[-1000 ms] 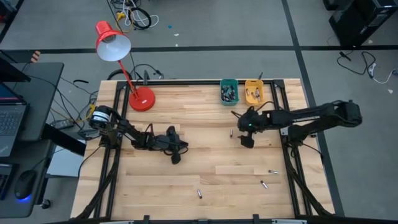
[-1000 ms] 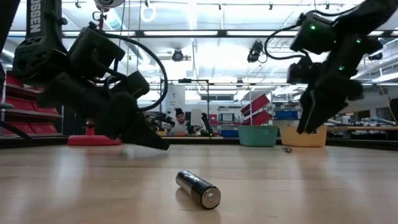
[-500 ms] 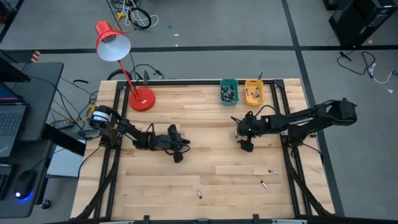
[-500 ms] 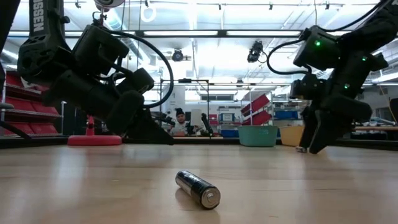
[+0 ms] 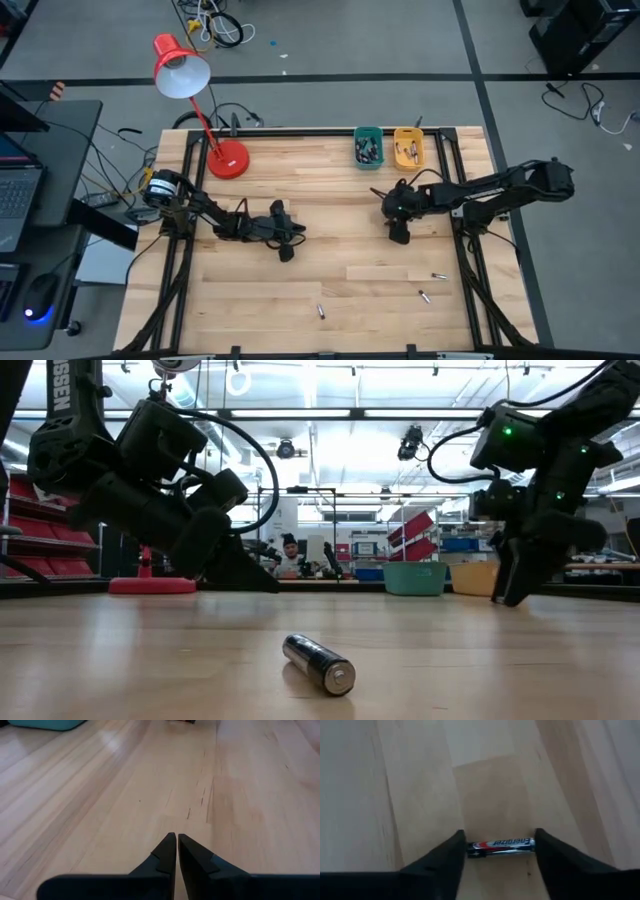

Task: Sort batteries
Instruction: Put the silver battery into the yellow bin

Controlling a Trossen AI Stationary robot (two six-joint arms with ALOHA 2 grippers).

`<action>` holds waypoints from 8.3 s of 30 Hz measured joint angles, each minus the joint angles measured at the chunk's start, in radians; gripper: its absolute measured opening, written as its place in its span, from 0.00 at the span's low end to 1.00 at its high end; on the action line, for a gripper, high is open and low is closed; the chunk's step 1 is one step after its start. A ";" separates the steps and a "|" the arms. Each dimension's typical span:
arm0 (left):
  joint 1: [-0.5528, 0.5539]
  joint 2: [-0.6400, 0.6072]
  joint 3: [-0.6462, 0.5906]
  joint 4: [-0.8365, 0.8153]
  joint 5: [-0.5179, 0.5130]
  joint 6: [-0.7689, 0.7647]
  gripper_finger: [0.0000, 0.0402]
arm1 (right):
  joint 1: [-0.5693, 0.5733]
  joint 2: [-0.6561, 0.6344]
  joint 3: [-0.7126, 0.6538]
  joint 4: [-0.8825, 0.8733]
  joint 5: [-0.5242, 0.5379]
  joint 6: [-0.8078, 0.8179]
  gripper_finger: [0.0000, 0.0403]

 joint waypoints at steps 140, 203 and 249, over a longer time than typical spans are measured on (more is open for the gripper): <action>-0.058 0.291 0.450 0.016 0.142 0.077 0.10 | 0.503 0.274 0.079 0.645 0.256 0.453 0.55; 0.031 0.091 0.367 0.001 -0.371 0.337 0.29 | -0.272 -0.336 0.080 -0.075 0.502 0.363 0.08; -0.046 0.096 0.367 -0.057 -0.168 0.001 0.29 | 0.534 -0.066 0.205 -0.409 -0.013 0.985 0.31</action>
